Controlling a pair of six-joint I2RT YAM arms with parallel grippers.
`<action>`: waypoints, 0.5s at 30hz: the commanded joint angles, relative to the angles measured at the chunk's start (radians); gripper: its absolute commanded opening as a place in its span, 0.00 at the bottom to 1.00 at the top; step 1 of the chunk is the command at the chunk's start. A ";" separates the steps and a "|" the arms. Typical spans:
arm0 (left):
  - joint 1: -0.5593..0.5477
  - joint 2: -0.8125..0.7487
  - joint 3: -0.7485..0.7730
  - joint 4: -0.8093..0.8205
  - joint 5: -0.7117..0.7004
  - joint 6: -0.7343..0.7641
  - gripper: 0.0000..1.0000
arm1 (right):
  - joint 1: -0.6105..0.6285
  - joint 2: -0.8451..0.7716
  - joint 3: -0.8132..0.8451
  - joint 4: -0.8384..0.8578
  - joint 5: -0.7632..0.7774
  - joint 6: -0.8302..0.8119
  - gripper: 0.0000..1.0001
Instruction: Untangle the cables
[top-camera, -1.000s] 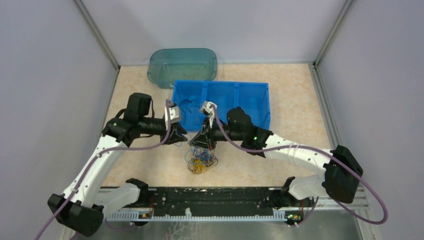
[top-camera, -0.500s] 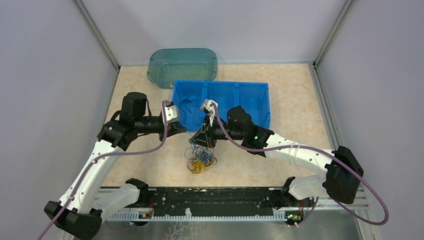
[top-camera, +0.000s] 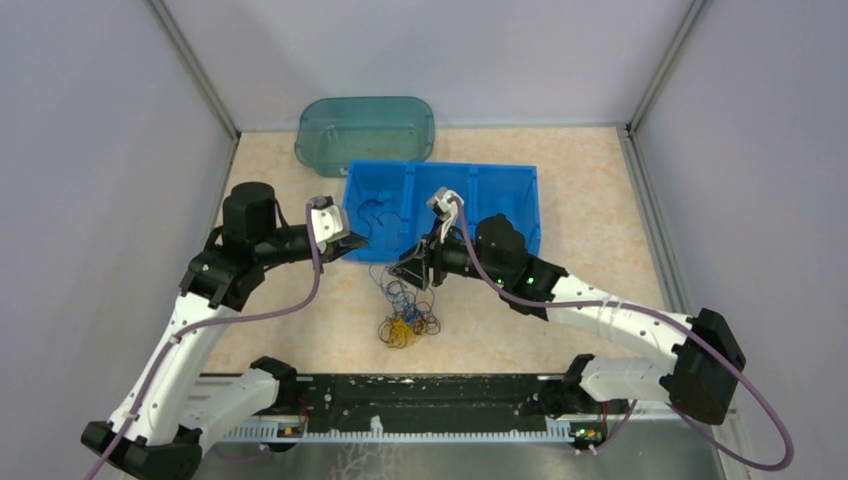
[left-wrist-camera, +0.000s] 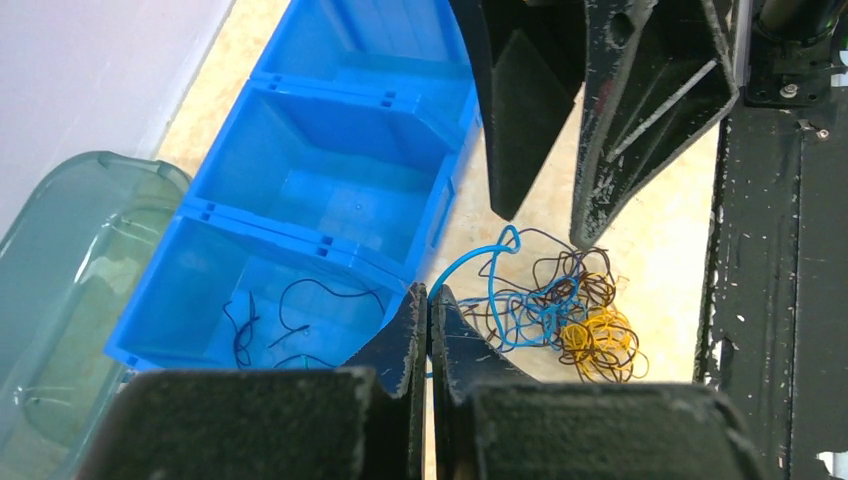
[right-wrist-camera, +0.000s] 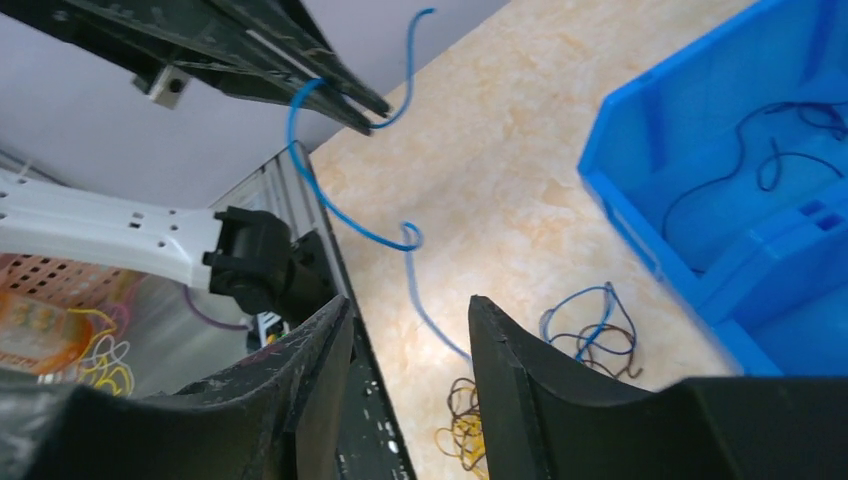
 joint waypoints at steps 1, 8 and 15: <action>-0.005 -0.022 0.048 0.026 0.005 0.018 0.00 | -0.035 -0.060 -0.012 0.027 0.043 0.037 0.51; -0.006 -0.042 0.098 0.041 0.004 0.055 0.00 | -0.066 -0.104 -0.051 0.009 0.051 0.050 0.62; -0.006 -0.032 0.176 0.105 0.044 -0.068 0.00 | -0.068 -0.127 -0.055 0.051 0.010 0.003 0.85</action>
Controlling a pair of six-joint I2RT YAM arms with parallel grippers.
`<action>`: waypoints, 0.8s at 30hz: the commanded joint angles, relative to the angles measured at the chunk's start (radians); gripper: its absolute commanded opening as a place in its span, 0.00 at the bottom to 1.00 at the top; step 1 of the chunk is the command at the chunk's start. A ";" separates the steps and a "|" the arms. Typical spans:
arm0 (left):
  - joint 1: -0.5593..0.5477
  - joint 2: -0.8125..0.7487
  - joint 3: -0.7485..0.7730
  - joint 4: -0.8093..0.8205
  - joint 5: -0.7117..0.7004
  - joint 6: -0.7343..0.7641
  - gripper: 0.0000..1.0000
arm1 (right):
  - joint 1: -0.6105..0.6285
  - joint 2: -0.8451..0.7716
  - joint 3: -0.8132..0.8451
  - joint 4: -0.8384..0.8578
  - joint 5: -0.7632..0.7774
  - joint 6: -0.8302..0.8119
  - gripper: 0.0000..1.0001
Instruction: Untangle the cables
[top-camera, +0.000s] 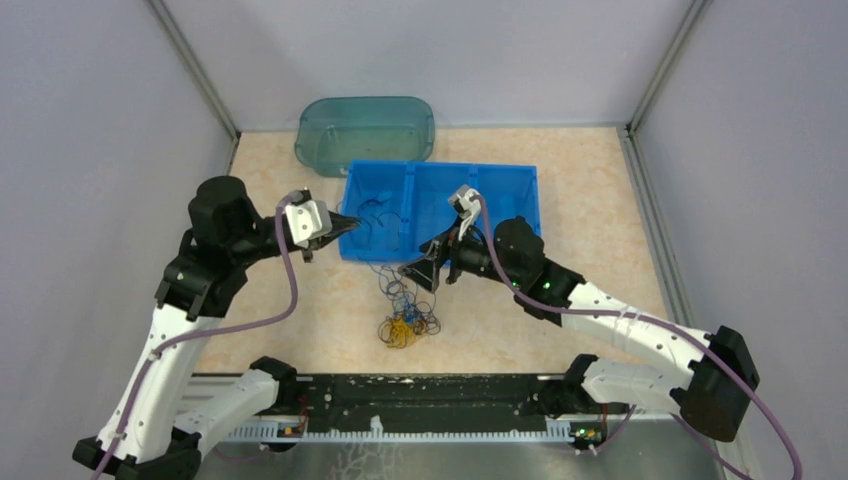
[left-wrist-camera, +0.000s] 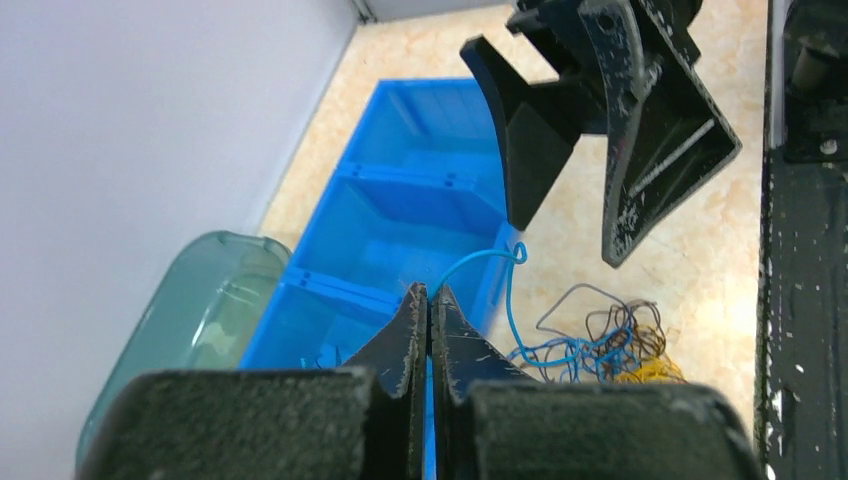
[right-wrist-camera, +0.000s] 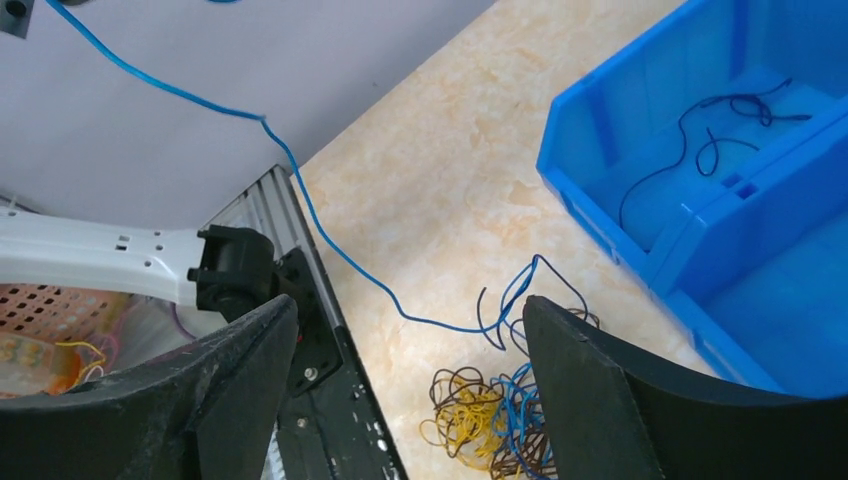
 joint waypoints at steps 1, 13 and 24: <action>-0.005 0.000 0.066 0.091 0.046 -0.118 0.00 | 0.001 -0.016 0.014 0.102 -0.046 -0.043 0.86; -0.005 0.093 0.267 0.223 0.092 -0.402 0.00 | 0.132 0.220 0.169 0.226 -0.037 -0.193 0.91; -0.005 0.112 0.403 0.441 0.023 -0.548 0.00 | 0.132 0.352 0.129 0.379 -0.063 -0.072 0.69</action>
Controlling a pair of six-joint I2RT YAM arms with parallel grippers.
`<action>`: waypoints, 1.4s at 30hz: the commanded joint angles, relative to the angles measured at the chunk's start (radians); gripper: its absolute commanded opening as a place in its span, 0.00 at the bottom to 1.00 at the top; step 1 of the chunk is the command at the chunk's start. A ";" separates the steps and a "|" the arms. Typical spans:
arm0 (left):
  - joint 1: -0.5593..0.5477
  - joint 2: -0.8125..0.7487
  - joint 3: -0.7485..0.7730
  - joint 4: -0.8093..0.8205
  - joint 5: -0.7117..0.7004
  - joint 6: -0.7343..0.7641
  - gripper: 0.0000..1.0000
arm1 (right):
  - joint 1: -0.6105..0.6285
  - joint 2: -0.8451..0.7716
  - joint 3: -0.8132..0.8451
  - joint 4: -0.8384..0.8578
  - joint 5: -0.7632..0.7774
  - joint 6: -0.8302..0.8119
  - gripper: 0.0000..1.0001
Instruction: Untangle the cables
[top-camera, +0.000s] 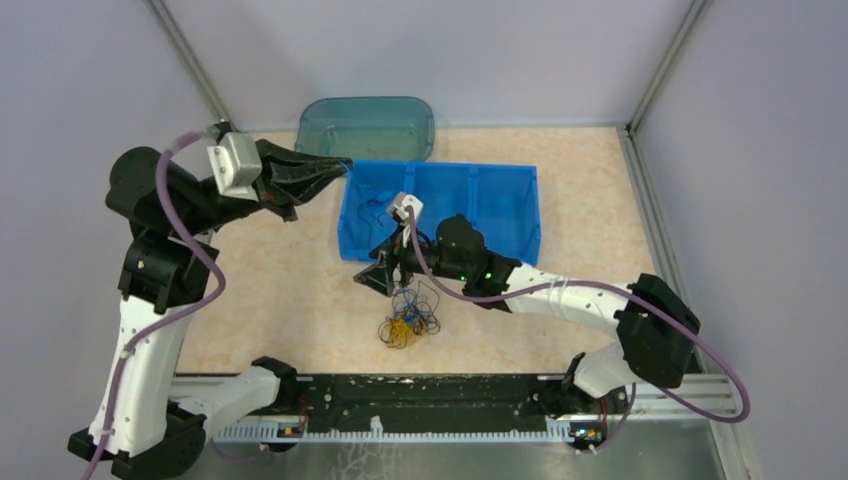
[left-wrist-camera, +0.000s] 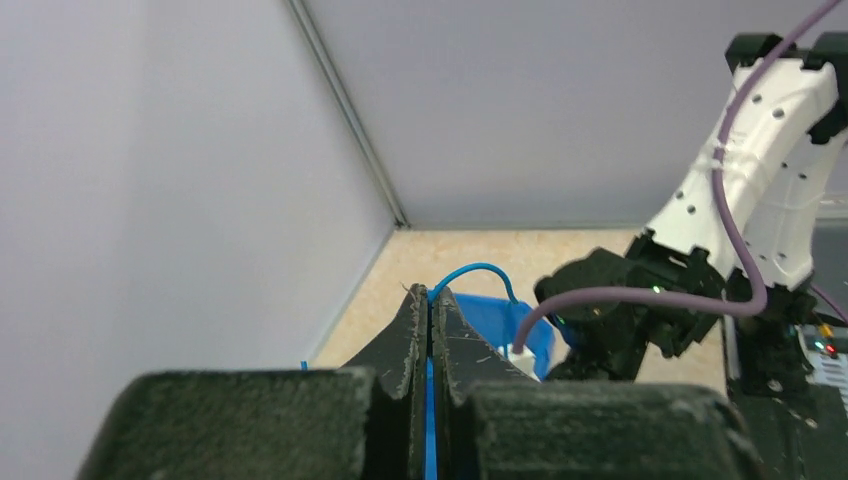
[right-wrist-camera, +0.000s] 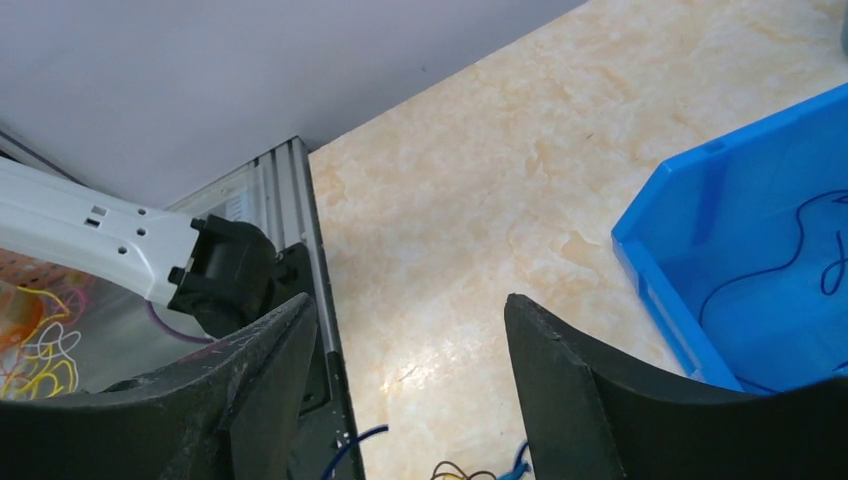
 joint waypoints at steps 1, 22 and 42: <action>-0.006 -0.024 0.032 0.240 -0.095 -0.101 0.00 | 0.003 0.000 -0.050 0.197 -0.015 0.077 0.68; -0.005 0.082 0.306 0.435 -0.284 -0.093 0.00 | 0.002 0.049 -0.331 0.384 0.053 0.260 0.53; -0.004 0.081 0.323 0.311 -0.113 -0.127 0.00 | 0.002 -0.326 0.081 -0.174 -0.100 -0.035 0.91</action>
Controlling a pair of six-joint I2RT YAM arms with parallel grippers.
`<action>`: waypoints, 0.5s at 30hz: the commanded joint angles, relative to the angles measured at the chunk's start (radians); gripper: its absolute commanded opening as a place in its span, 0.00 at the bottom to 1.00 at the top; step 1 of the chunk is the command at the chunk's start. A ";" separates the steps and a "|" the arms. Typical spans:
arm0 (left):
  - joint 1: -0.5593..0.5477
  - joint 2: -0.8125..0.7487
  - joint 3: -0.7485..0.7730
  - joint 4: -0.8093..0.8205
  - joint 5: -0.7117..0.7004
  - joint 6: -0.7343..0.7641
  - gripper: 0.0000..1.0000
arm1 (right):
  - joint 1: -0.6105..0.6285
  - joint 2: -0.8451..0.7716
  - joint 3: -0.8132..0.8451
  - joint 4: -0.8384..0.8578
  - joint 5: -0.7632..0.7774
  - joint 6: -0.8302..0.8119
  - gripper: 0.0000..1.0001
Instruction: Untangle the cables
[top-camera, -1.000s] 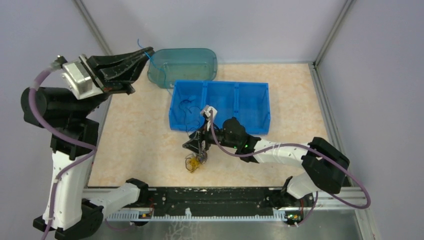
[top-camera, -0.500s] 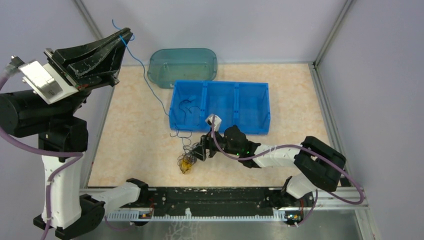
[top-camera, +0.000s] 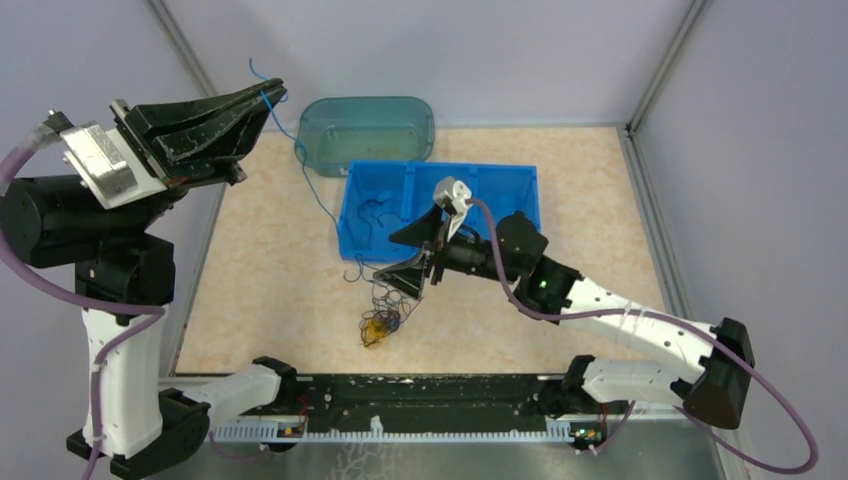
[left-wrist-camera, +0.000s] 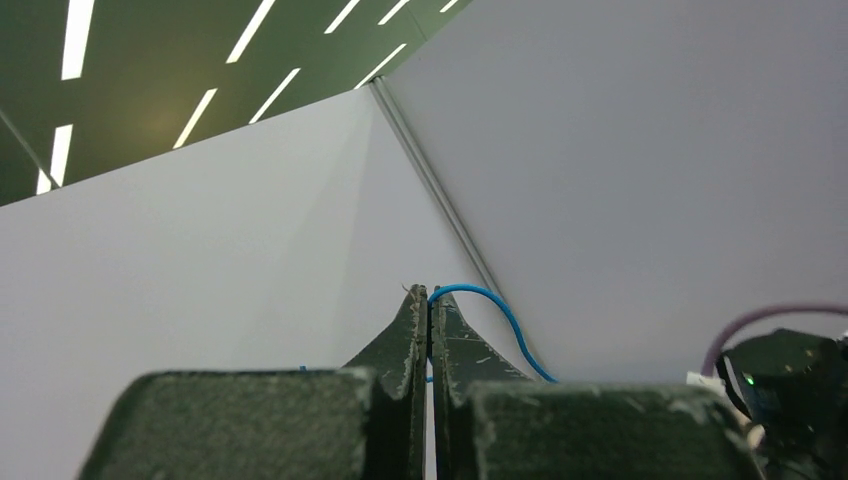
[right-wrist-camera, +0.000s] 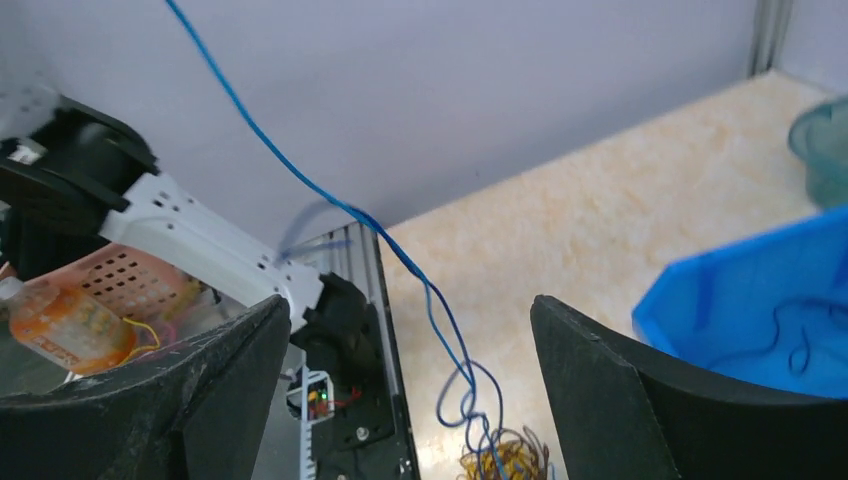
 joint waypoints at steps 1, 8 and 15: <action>-0.003 0.003 0.011 -0.033 0.074 -0.033 0.00 | 0.002 0.012 0.185 -0.120 -0.116 -0.101 0.91; -0.004 0.008 0.011 -0.065 0.131 -0.057 0.00 | 0.002 0.131 0.410 -0.128 -0.244 -0.095 0.85; -0.004 0.017 0.024 -0.062 0.140 -0.070 0.00 | 0.002 0.291 0.537 -0.128 -0.366 -0.072 0.71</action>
